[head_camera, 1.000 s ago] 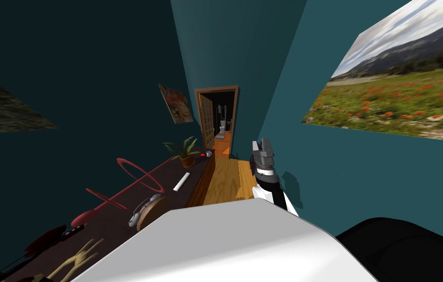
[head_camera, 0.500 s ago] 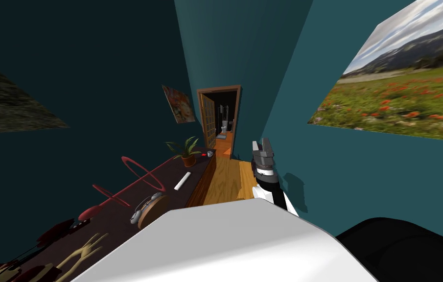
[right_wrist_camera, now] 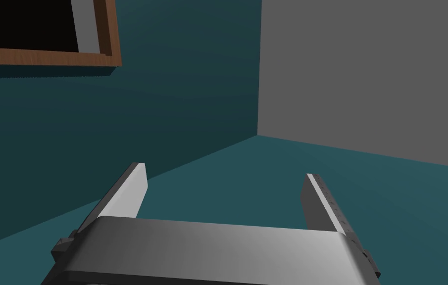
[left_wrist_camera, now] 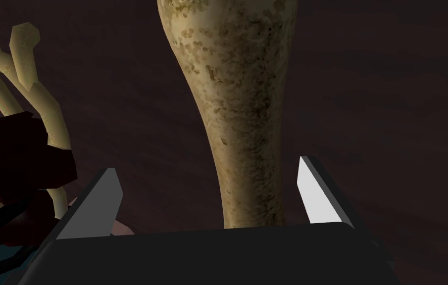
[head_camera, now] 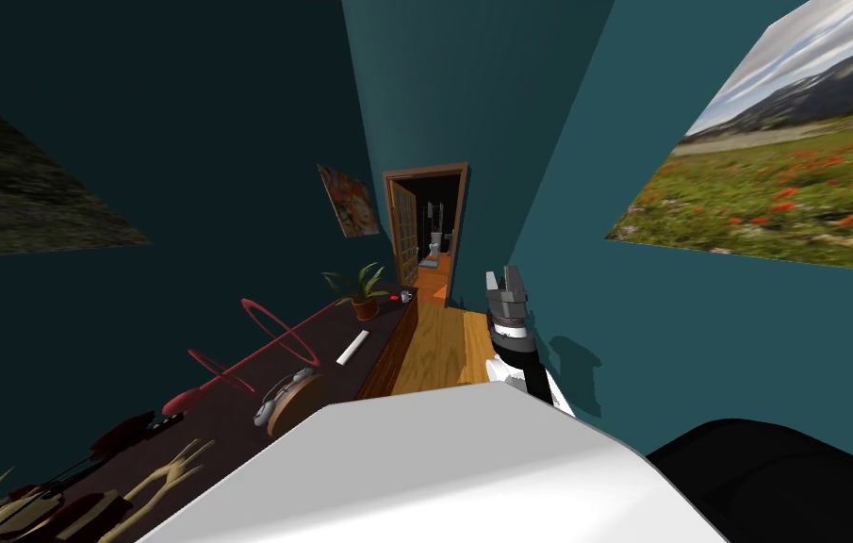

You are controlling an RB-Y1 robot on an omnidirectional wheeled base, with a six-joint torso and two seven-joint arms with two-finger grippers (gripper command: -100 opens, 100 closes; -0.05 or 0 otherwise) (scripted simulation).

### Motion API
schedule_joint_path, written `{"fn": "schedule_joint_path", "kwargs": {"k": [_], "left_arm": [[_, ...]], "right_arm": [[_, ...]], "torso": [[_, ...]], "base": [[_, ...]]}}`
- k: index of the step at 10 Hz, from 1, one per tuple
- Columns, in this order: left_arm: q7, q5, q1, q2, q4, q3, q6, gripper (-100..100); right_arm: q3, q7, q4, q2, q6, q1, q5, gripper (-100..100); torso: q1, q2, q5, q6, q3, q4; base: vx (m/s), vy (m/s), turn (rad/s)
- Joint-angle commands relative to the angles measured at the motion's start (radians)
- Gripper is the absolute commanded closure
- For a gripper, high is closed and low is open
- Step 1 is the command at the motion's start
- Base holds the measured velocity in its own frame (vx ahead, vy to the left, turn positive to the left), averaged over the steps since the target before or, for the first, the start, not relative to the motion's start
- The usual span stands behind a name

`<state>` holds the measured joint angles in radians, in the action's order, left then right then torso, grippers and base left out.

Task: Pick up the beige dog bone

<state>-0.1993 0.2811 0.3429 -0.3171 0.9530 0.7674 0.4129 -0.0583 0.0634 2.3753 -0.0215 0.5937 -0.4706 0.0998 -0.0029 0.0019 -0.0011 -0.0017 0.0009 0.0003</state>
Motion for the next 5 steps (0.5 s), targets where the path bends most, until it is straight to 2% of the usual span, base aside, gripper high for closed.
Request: {"fn": "schedule_joint_path", "kwargs": {"k": [1,2,5], "left_arm": [[0.0,0.0,0.0,0.0,0.0,0.0,0.0,-100],[0.005,0.001,-0.001,-0.001,-0.002,0.0,-0.002,100],[0.003,0.002,-0.001,0.0,-0.002,0.001,-0.001,100]], "right_arm": [[0.0,0.0,0.0,0.0,0.0,0.0,0.0,0],[0.0,0.0,0.0,0.0,0.0,0.0,0.0,0],[0.0,0.0,0.0,0.0,0.0,0.0,0.0,0]], "torso": [[0.0,0.0,0.0,0.0,0.0,0.0],[0.001,0.001,0.0,0.0,0.0,0.0],[0.001,0.001,0.0,0.001,0.0,0.0]], "base": [[0.007,-0.01,0.001],[0.0,0.0,0.0],[0.0,0.0,0.0]]}}
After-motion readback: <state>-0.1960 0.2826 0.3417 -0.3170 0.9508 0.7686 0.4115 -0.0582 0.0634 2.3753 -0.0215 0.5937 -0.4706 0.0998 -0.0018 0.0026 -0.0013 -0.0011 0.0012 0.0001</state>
